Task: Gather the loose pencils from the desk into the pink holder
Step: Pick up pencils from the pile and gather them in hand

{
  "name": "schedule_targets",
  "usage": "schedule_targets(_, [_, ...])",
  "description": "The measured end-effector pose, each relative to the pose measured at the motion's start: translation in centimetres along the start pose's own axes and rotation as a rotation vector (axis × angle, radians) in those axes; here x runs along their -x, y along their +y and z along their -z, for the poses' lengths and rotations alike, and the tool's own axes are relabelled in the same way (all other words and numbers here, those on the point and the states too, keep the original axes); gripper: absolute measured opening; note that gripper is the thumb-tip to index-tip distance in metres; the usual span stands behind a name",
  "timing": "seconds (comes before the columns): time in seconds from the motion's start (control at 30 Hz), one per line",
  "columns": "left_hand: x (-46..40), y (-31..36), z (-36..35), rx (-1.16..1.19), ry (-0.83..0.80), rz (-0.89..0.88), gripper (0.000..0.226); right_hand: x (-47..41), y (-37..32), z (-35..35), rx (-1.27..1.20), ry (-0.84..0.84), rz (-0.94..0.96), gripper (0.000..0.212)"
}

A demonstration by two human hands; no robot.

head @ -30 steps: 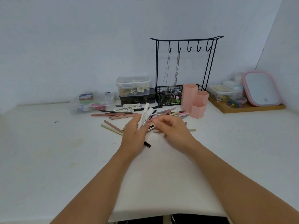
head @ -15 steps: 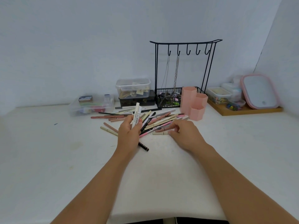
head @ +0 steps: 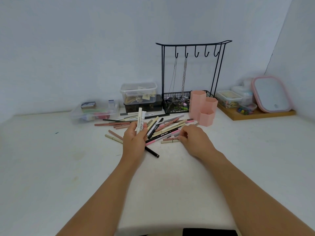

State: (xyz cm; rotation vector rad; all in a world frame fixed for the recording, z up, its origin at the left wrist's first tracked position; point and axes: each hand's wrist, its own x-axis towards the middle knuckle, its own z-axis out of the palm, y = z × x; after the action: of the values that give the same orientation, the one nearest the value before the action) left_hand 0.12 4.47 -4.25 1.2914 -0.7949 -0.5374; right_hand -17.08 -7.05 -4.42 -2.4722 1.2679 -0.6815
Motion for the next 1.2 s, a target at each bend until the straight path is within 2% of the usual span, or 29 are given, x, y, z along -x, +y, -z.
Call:
schedule_targets(0.2, [0.3, 0.1, 0.1, 0.000, 0.008, 0.002, 0.010, 0.4, -0.5, 0.4, -0.015, 0.013, 0.016, 0.015])
schedule_targets(0.43, [0.1, -0.1, 0.0, -0.009, 0.009, 0.007, 0.011, 0.4, -0.6, 0.2, -0.012, 0.022, 0.001, 0.011])
schedule_targets(0.53, [-0.1, -0.2, 0.0, -0.006, 0.000, 0.008, 0.007, 0.4, -0.9, 0.4, -0.133, 0.100, 0.030, 0.010])
schedule_targets(0.63, [0.1, -0.1, 0.1, -0.011, -0.021, 0.001, 0.011, 1.0, -1.9, 1.3, -0.326, 0.260, 0.156, 0.008])
schedule_targets(0.73, [0.1, -0.2, 0.2, -0.027, -0.036, 0.007, 0.016, 1.4, -2.7, 1.9, -0.538, 0.371, 0.206, 0.014])
schedule_targets(0.8, [0.2, 0.0, 0.1, -0.037, -0.057, -0.001, 0.018, 1.4, -3.3, 2.0, -0.802, 0.289, 0.118, 0.015])
schedule_targets(0.9, [0.9, 0.8, -0.1, -0.037, -0.132, -0.054, 0.022, 1.3, -3.9, 1.6, -1.110, 0.062, 0.009, 0.014])
schedule_targets(1.0, [0.9, 0.6, -0.1, -0.122, -0.201, -0.121, 0.046, 1.4, -4.3, 0.7, -1.202, -0.079, 0.001, 0.017])
schedule_targets(1.1, [0.7, 0.0, 0.2, -0.224, -0.275, -0.166, 0.041, 1.5, -4.4, 0.1, -1.267, -0.144, -0.009, 0.016])
schedule_targets(1.2, [0.8, -0.2, 0.0, -0.328, -0.252, -0.191, 0.039, 1.4, -4.3, 0.1, -1.313, -0.169, -0.028, 0.008])
